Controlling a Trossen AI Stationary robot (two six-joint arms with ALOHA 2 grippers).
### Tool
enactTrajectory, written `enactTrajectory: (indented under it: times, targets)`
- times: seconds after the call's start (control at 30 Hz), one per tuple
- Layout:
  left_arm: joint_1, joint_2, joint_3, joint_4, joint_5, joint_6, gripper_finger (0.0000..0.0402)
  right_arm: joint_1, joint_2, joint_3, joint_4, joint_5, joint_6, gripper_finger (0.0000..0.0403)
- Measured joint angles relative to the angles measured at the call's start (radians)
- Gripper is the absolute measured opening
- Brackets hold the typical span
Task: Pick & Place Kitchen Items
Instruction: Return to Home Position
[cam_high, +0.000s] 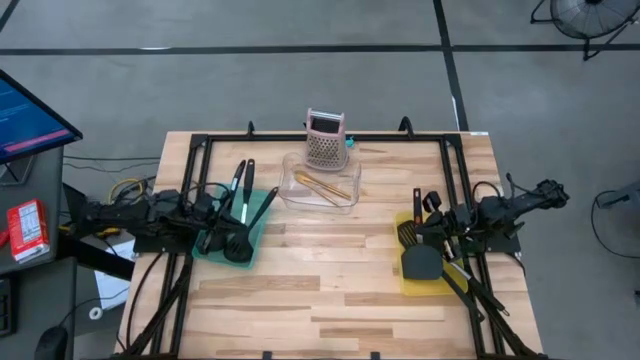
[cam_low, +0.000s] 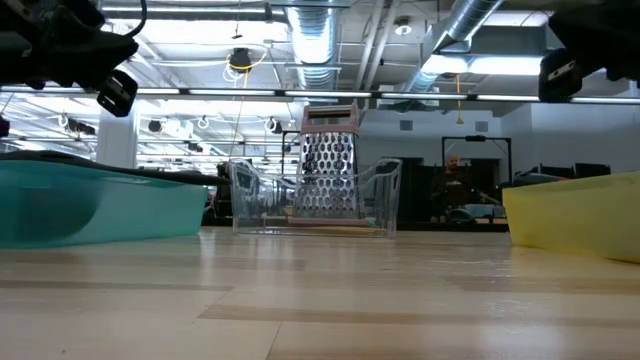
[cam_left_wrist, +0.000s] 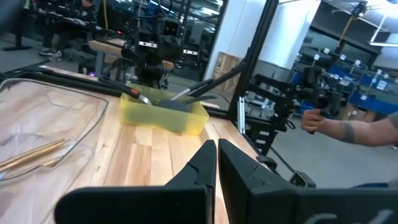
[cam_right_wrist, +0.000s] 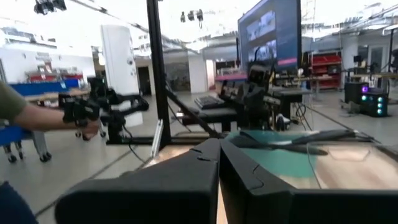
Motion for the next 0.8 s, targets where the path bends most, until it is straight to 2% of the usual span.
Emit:
enactTrajectory:
  times: [0.27, 0.37, 0.43, 0.57, 0.73, 0.8]
  targets:
    - [0.202, 0.013, -0.024, 0.004, 0.256, -0.001, 0.0001, 0.0, 0.0, 0.0, -0.028, 0.031, 0.027, 0.0]
    - [0.281, 0.014, -0.024, 0.005, 0.29, -0.004, 0.0001, 0.0, 0.0, 0.0, -0.026, 0.07, 0.05, 0.0]
    - [0.331, 0.012, -0.024, 0.004, 0.257, -0.007, 0.0001, 0.0, 0.001, 0.0, -0.035, 0.119, 0.053, 0.0001]
    - [0.39, 0.015, -0.024, -0.002, 0.117, -0.004, 0.0001, 0.0, 0.001, 0.0, -0.065, 0.16, 0.053, 0.001]
    - [0.382, 0.016, -0.024, -0.011, 0.031, -0.007, 0.0001, 0.0, 0.001, 0.0, -0.097, 0.16, 0.055, 0.002]
    - [0.362, 0.016, -0.024, -0.023, -0.077, -0.008, 0.0001, 0.0, 0.001, 0.0, -0.101, 0.161, 0.056, 0.0022]
